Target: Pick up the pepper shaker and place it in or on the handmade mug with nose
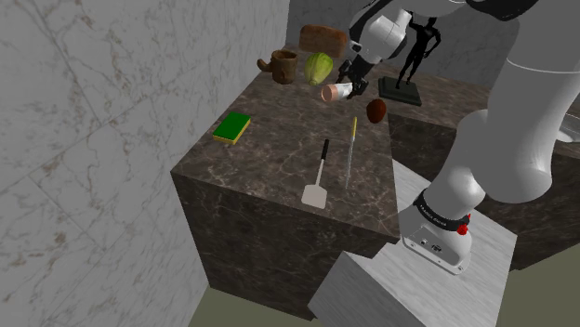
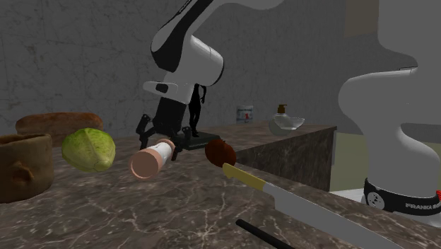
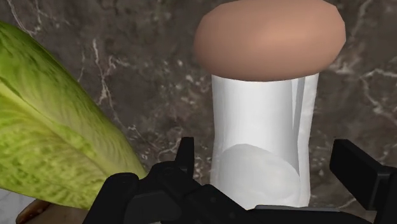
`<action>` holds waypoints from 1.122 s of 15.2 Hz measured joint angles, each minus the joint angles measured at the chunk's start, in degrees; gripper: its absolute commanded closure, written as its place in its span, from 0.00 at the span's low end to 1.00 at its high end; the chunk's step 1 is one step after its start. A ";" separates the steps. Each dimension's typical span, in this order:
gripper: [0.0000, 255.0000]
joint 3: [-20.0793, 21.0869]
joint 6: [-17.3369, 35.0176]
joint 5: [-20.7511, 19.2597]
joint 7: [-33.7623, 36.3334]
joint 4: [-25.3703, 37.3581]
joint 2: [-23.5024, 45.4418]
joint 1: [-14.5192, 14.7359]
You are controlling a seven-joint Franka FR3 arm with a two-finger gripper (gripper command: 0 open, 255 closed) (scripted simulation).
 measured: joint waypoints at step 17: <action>1.00 0.79 -0.05 1.32 -0.88 0.37 0.94 -0.81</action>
